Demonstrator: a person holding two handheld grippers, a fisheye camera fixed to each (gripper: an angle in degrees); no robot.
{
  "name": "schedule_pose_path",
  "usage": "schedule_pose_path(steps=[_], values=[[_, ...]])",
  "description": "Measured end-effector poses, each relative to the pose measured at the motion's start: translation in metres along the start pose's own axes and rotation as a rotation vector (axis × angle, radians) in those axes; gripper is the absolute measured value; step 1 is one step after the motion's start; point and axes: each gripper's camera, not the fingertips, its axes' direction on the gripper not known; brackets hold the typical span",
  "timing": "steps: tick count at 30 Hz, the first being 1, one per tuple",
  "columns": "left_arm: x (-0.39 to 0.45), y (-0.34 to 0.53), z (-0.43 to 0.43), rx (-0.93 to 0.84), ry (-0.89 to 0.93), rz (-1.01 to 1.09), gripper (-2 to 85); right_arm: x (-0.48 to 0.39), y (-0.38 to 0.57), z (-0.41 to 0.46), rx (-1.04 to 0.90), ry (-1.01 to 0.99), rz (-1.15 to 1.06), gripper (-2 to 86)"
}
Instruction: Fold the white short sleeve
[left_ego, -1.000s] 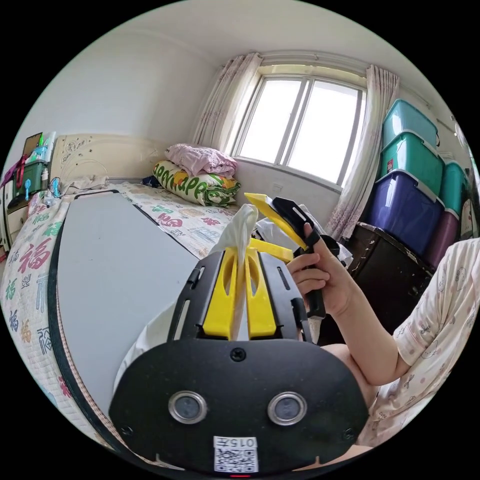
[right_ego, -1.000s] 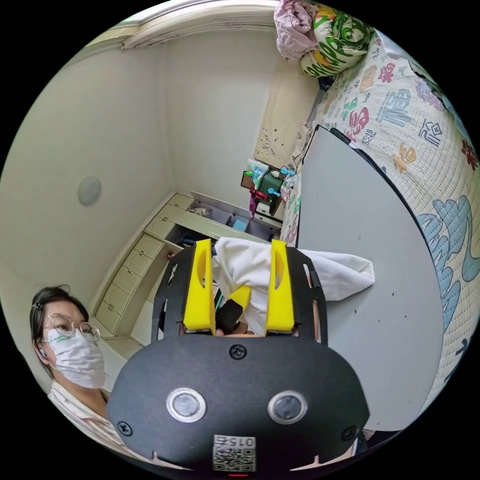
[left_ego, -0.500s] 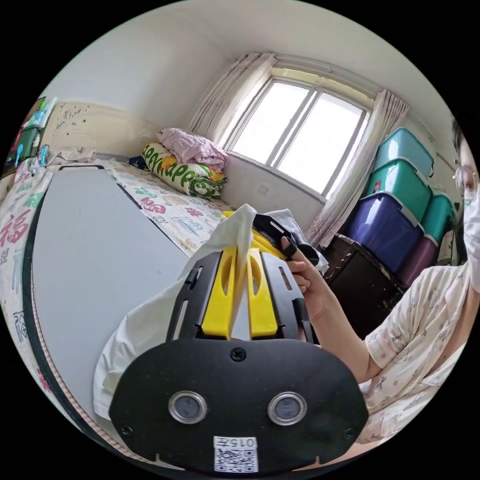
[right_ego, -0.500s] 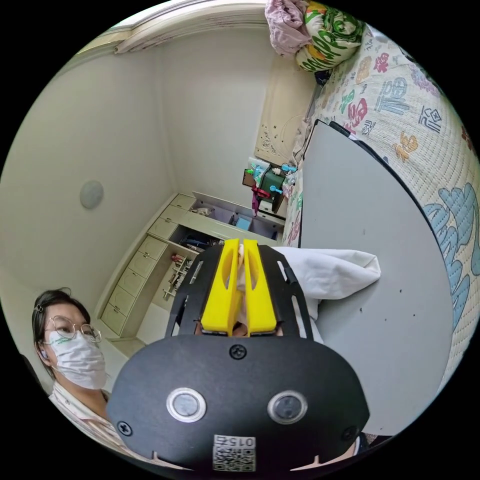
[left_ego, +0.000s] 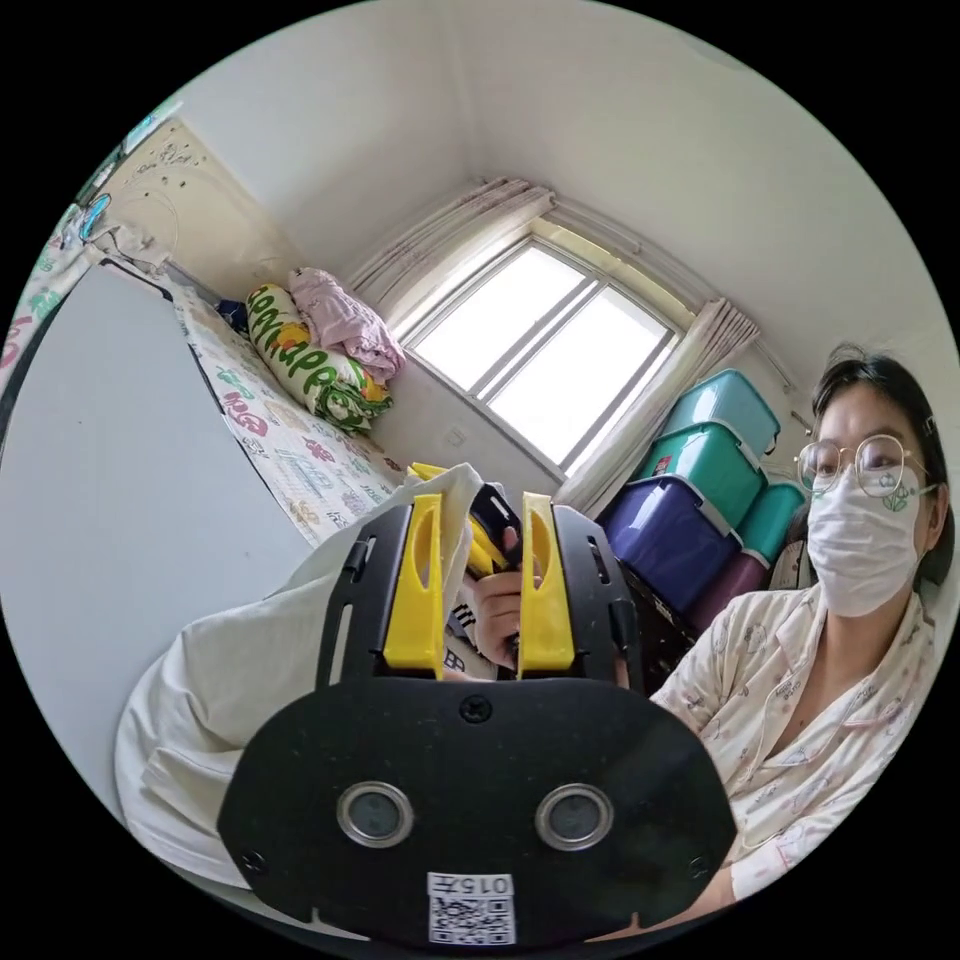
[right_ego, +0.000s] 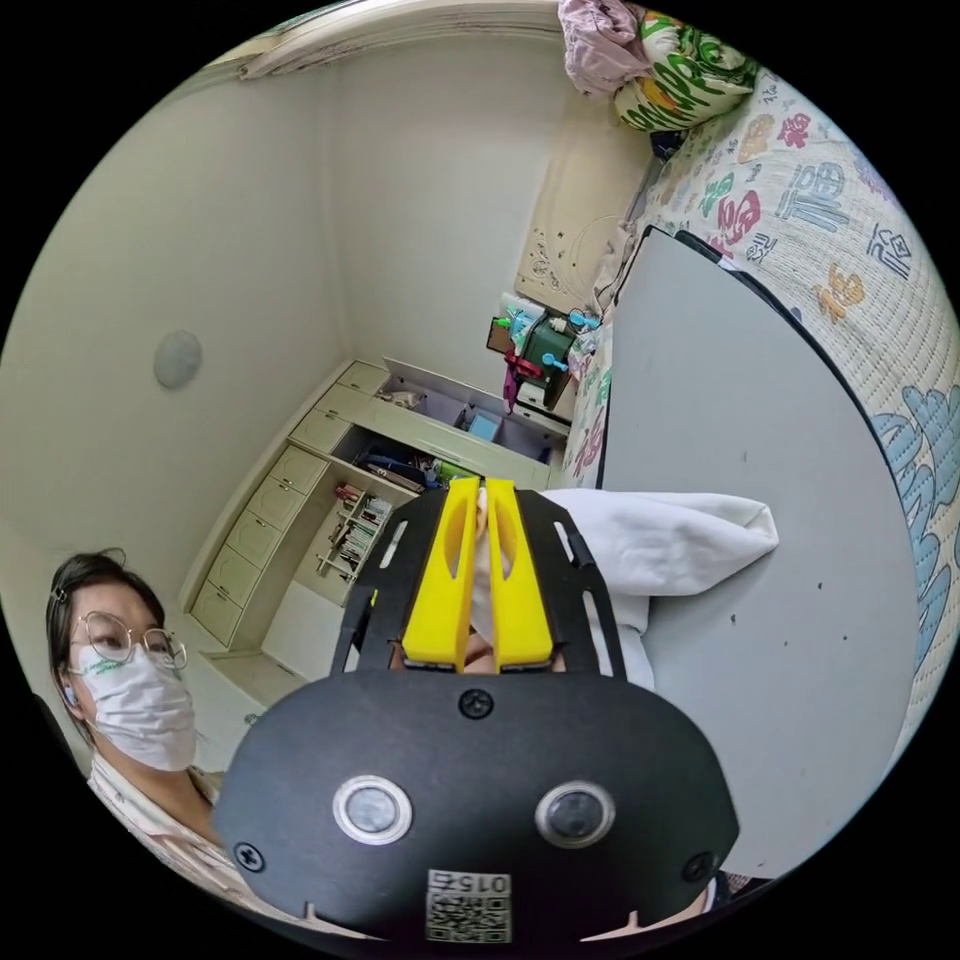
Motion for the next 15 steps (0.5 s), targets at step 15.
schedule_pose_path(steps=[15], values=[[-0.029, 0.042, -0.059, 0.084, -0.150, -0.127, 11.2, 0.034, 0.053, 0.009, -0.049, 0.009, -0.014, 0.3]])
